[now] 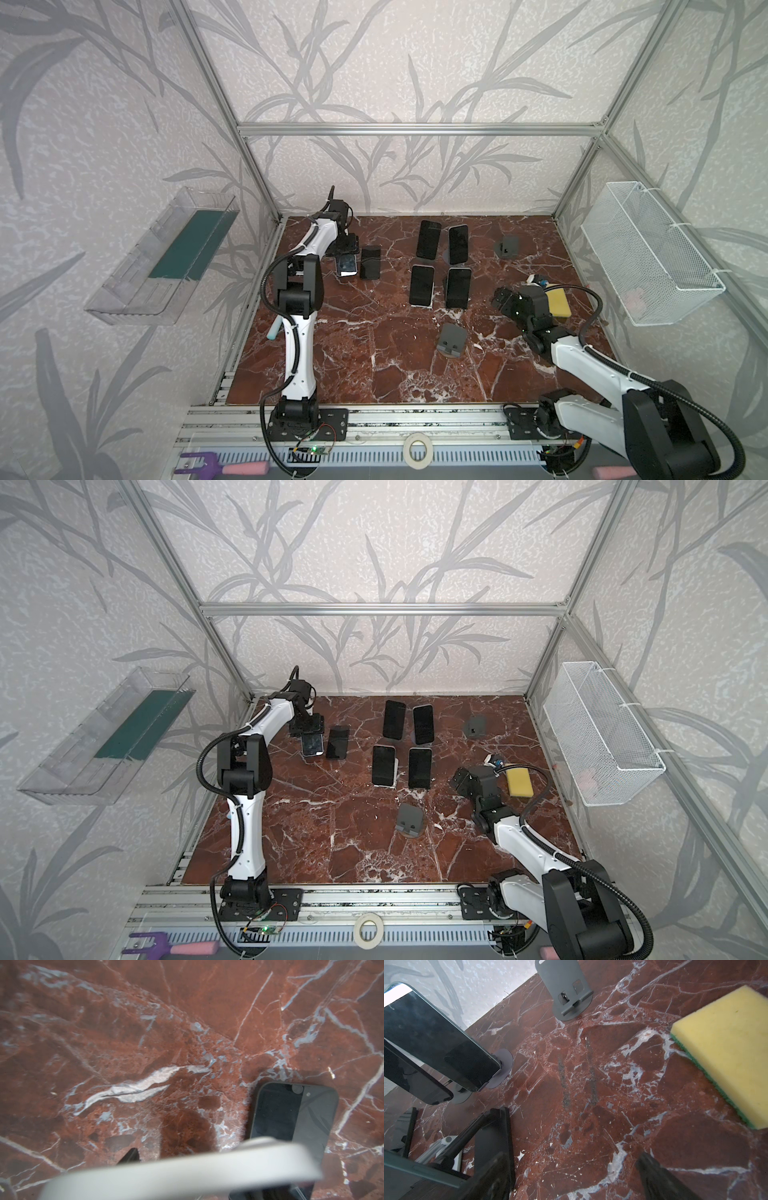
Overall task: Remove the phone from the phone stand
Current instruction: 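Lower the held phone flat onto the table beside the black phone, then open the left gripper and lift it off the placed phone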
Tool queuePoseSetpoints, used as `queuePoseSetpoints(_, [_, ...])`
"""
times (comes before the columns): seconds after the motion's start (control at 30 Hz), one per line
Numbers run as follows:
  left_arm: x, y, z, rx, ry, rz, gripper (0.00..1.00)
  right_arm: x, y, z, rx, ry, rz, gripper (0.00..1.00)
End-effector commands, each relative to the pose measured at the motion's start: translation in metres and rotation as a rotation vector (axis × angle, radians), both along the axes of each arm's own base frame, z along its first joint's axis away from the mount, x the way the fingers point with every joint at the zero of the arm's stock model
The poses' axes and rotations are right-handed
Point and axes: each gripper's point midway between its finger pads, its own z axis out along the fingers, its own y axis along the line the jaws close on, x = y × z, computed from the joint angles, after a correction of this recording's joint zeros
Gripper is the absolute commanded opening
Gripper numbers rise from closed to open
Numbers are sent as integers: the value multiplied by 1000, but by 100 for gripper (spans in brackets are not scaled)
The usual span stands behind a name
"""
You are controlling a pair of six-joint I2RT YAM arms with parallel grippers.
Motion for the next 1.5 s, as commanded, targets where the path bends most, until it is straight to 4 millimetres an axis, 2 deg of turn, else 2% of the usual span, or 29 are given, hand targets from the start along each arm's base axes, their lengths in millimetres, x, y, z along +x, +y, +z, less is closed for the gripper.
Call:
queuePoseSetpoints(0.0, [-17, -5, -20, -38, 114, -49, 71, 9, -2, 12, -9, -40, -13, 96])
queuePoseSetpoints(0.2, [-31, 5, -32, -21, 208, -39, 71, 10, 0, 13, -2, -39, -7, 96])
queuePoseSetpoints(0.47, [-34, 4, -40, -29, 258, -32, 74, 10, 3, 12, 12, -37, 2, 96])
queuePoseSetpoints(0.77, [-33, 2, -37, -42, 258, -15, 78, 10, 3, 15, 15, -47, 2, 96])
queuePoseSetpoints(1.03, [-30, -9, -25, -94, 241, -35, 80, 9, 3, 17, 19, -52, 4, 96])
queuePoseSetpoints(1.2, [-26, -8, -17, -92, 221, -31, 80, 9, 6, 17, 26, -50, 20, 96])
queuePoseSetpoints(1.47, [-18, -9, 12, -99, 144, -34, 81, 7, 4, 20, 17, -54, 13, 96])
